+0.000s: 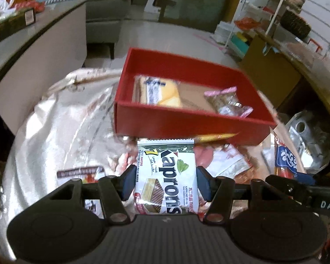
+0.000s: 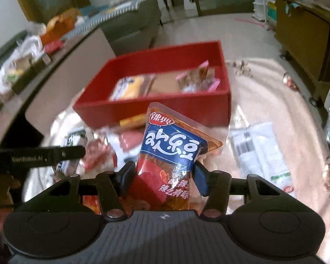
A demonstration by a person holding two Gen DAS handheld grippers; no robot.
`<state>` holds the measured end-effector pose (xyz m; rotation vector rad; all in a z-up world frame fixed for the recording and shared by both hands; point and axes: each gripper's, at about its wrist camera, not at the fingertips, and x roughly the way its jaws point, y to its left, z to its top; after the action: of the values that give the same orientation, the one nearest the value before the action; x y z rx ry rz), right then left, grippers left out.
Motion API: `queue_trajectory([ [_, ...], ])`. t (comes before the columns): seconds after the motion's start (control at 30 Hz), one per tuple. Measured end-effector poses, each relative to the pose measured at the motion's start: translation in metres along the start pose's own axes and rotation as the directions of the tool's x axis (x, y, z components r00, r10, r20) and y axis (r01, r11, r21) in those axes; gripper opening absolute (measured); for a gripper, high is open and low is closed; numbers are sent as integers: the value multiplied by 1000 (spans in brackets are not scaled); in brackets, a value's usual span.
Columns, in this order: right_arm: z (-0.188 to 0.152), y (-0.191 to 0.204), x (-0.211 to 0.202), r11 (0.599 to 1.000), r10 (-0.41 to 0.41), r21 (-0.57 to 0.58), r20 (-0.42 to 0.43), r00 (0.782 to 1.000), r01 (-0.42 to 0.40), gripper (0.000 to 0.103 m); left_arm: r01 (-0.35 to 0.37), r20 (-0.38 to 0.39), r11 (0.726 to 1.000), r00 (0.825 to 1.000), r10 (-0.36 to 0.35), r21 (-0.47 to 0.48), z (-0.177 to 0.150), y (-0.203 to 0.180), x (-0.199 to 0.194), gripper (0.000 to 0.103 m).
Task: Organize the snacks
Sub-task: 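Lower both snacks into the red box and open both tools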
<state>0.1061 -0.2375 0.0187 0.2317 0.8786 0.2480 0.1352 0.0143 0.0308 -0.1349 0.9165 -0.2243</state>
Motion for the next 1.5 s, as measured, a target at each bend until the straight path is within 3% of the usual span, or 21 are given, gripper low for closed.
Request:
queue_trajectory([
  [0.3, 37, 2, 9, 999, 33, -29, 69, 997, -31, 63, -13, 121, 1000, 993, 11, 14, 37, -9, -10, 51],
  [0.5, 68, -2, 17, 999, 37, -44, 126, 991, -31, 63, -33, 157, 998, 987, 25, 51, 60, -19, 4, 51],
  [0.93, 112, -13, 66, 999, 28, -50, 174, 984, -19, 63, -69, 170, 997, 984, 61, 42, 98, -19, 57, 51],
  [1.03, 112, -16, 82, 998, 19, -57, 167, 986, -10, 67, -101, 167, 994, 982, 91, 47, 98, -17, 71, 52],
  [1.1, 109, -15, 91, 997, -4, -82, 158, 987, 17, 76, -123, 144, 991, 983, 113, 61, 94, -16, 80, 54],
  [1.2, 106, -15, 96, 994, -25, -105, 158, 987, 42, 76, -149, 105, 985, 985, 139, 91, 88, -18, 90, 58],
  [1.5, 102, -5, 80, 989, -45, -130, 174, 984, 68, 76, -131, 103, 988, 987, 123, 80, 81, -17, 68, 65],
])
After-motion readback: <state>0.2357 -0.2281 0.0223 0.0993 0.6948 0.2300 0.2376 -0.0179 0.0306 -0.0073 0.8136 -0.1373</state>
